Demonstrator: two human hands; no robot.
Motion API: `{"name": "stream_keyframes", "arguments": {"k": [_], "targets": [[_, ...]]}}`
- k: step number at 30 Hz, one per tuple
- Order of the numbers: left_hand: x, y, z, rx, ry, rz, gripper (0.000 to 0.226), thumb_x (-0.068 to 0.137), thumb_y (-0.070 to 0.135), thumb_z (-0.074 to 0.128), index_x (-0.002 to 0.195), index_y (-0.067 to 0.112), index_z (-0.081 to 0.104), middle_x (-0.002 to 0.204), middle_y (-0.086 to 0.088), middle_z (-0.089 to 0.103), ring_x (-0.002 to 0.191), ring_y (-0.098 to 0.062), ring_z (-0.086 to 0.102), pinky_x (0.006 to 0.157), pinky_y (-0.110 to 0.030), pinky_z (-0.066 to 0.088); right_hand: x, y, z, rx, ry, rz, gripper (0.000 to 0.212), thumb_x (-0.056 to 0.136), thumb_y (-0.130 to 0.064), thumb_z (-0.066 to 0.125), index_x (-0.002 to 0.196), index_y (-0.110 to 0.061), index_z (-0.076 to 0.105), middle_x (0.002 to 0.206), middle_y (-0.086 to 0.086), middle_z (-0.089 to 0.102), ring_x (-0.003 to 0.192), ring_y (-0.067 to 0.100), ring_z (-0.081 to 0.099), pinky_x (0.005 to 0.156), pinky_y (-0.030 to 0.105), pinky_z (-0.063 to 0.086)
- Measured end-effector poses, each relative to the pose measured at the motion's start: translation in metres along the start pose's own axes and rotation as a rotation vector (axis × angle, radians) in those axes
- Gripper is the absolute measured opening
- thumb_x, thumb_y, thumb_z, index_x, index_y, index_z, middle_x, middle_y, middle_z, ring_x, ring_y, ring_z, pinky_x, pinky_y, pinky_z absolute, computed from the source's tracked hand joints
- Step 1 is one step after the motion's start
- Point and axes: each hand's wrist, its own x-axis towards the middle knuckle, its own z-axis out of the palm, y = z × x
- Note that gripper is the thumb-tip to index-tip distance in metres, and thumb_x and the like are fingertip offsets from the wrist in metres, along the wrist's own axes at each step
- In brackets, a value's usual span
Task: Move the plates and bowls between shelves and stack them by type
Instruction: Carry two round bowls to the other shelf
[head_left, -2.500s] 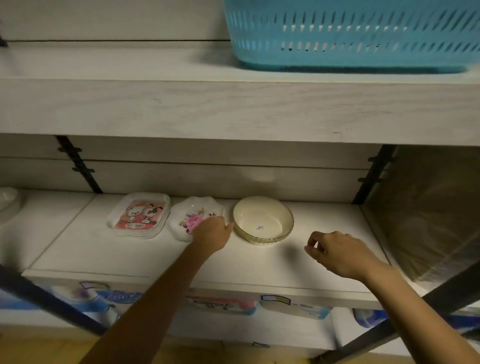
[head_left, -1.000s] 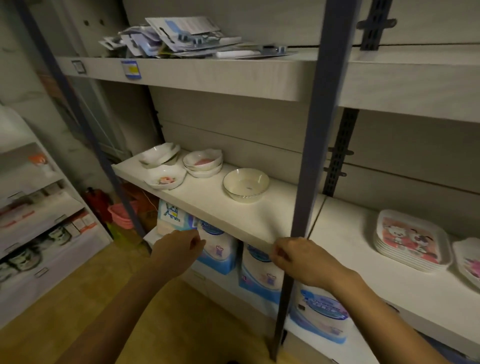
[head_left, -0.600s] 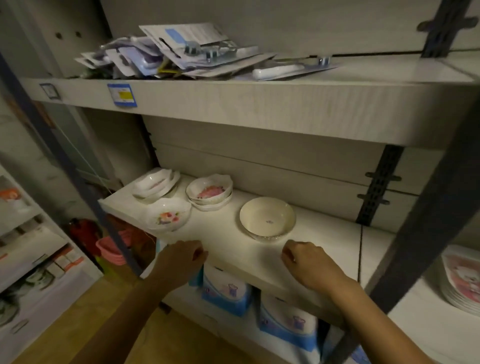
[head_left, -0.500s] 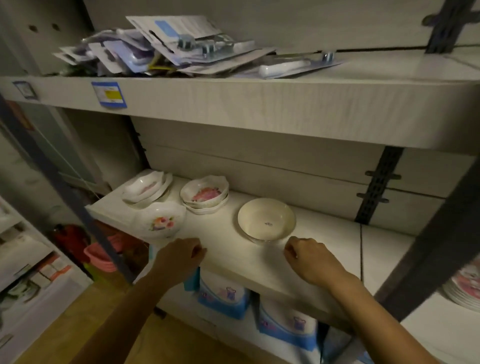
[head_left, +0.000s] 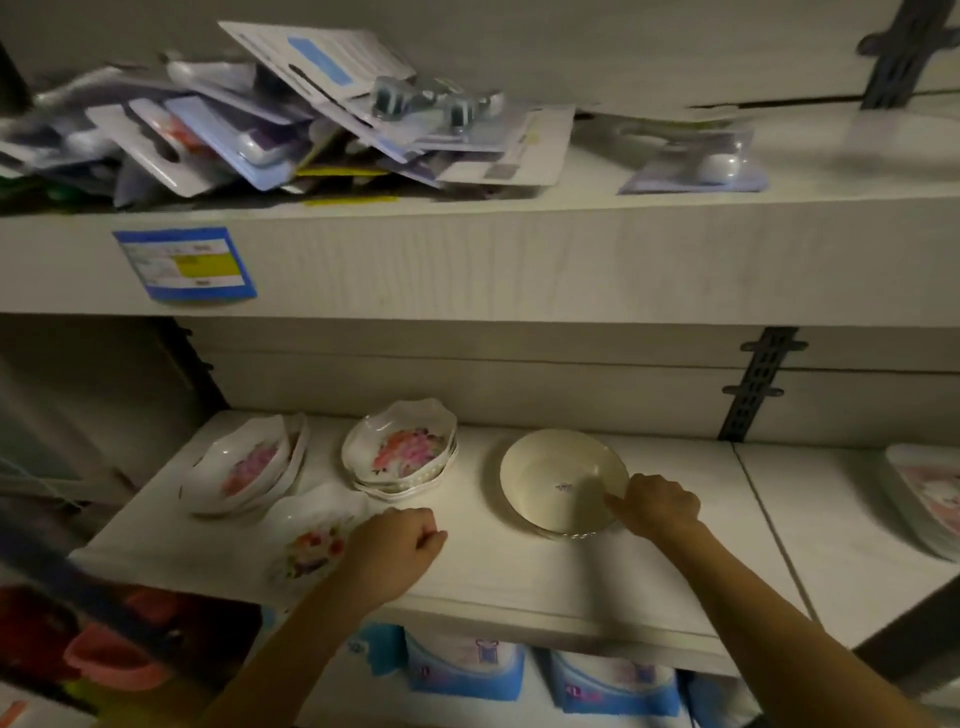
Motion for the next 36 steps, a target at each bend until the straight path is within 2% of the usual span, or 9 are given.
{"name": "stream_keyframes", "arguments": {"k": [8, 11, 15, 20, 22, 24, 26, 30, 36], "targets": [[0.009, -0.041, -0.008, -0.031, -0.062, 0.055, 0.037, 0.092, 0.036, 0.045, 0.058, 0.027, 0.035, 0.061, 0.008, 0.047, 0.059, -0.007, 0.048, 0.058, -0.019, 0.039, 0.004, -0.014, -0.009, -0.154, -0.081, 0.137, 0.028, 0.089, -0.033, 0.050, 0.109, -0.017, 0.059, 0.089, -0.001, 0.055, 0.084, 0.017, 0.053, 0.075, 0.026, 0.040], [0.019, -0.042, -0.006, -0.055, -0.086, 0.068, 0.034, 0.091, 0.036, 0.046, 0.060, 0.023, 0.038, 0.066, 0.004, 0.053, 0.076, -0.020, 0.061, 0.071, -0.031, 0.049, 0.006, -0.011, -0.012, 0.007, -0.122, 0.135, 0.024, 0.092, -0.031, 0.046, 0.106, -0.014, 0.056, 0.086, 0.000, 0.054, 0.085, 0.018, 0.052, 0.072, 0.024, 0.041], [0.034, -0.027, 0.003, -0.084, -0.148, 0.114, 0.030, 0.091, 0.036, 0.045, 0.068, 0.016, 0.047, 0.062, 0.004, 0.053, 0.081, -0.023, 0.065, 0.070, -0.032, 0.047, -0.008, -0.002, -0.022, 0.204, -0.094, 0.133, 0.027, 0.098, -0.028, 0.035, 0.100, -0.008, 0.052, 0.078, 0.001, 0.050, 0.083, 0.019, 0.048, 0.066, 0.024, 0.038], [0.066, -0.001, 0.024, -0.262, -0.232, 0.037, 0.044, 0.092, 0.041, 0.041, 0.070, 0.007, 0.056, 0.070, -0.012, 0.066, 0.072, -0.028, 0.064, 0.073, -0.037, 0.050, -0.044, 0.021, -0.033, 0.261, -0.009, 0.195, 0.035, 0.098, -0.025, 0.033, 0.106, -0.004, 0.059, 0.093, 0.009, 0.054, 0.085, 0.022, 0.049, 0.073, 0.027, 0.037], [0.076, 0.016, 0.030, -0.316, -0.303, 0.013, 0.045, 0.093, 0.044, 0.037, 0.064, 0.012, 0.052, 0.061, -0.006, 0.062, 0.059, -0.019, 0.058, 0.070, -0.032, 0.047, -0.061, 0.031, -0.035, 0.314, 0.029, 0.207, 0.031, 0.098, -0.023, 0.034, 0.096, -0.005, 0.060, 0.091, 0.009, 0.055, 0.083, 0.022, 0.050, 0.072, 0.028, 0.037], [0.084, 0.033, 0.037, -0.366, -0.356, -0.022, 0.046, 0.094, 0.044, 0.035, 0.060, 0.015, 0.049, 0.056, -0.002, 0.057, 0.048, -0.012, 0.048, 0.057, -0.025, 0.043, -0.079, 0.039, -0.035, 0.379, 0.060, 0.222, 0.027, 0.097, -0.021, 0.037, 0.081, -0.012, 0.056, 0.089, 0.008, 0.056, 0.082, 0.021, 0.051, 0.072, 0.029, 0.038], [0.091, 0.044, 0.046, -0.452, -0.376, -0.083, 0.040, 0.095, 0.038, 0.037, 0.068, 0.012, 0.051, 0.056, -0.002, 0.052, 0.044, -0.013, 0.043, 0.040, -0.019, 0.035, -0.095, 0.044, -0.032, 0.425, 0.079, 0.242, 0.027, 0.097, -0.022, 0.038, 0.075, -0.018, 0.052, 0.088, 0.007, 0.057, 0.081, 0.019, 0.053, 0.073, 0.029, 0.039], [0.102, 0.046, 0.062, -0.601, -0.334, -0.172, 0.018, 0.092, 0.013, 0.037, 0.091, 0.003, 0.052, 0.057, -0.005, 0.050, 0.042, -0.015, 0.041, 0.036, -0.018, 0.027, -0.121, 0.051, -0.024, 0.451, 0.094, 0.295, 0.026, 0.098, -0.023, 0.038, 0.078, -0.017, 0.054, 0.090, 0.009, 0.061, 0.085, 0.020, 0.057, 0.076, 0.028, 0.043], [0.103, 0.024, 0.051, -0.669, -0.268, -0.143, 0.025, 0.088, 0.008, 0.040, 0.065, 0.005, 0.049, 0.033, -0.002, 0.055, 0.032, -0.014, 0.044, 0.041, -0.023, 0.028, -0.150, 0.057, -0.016, 0.511, 0.161, 0.341, 0.033, 0.098, -0.024, 0.039, 0.071, -0.016, 0.054, 0.077, 0.007, 0.059, 0.068, 0.015, 0.054, 0.062, 0.023, 0.042]]}}
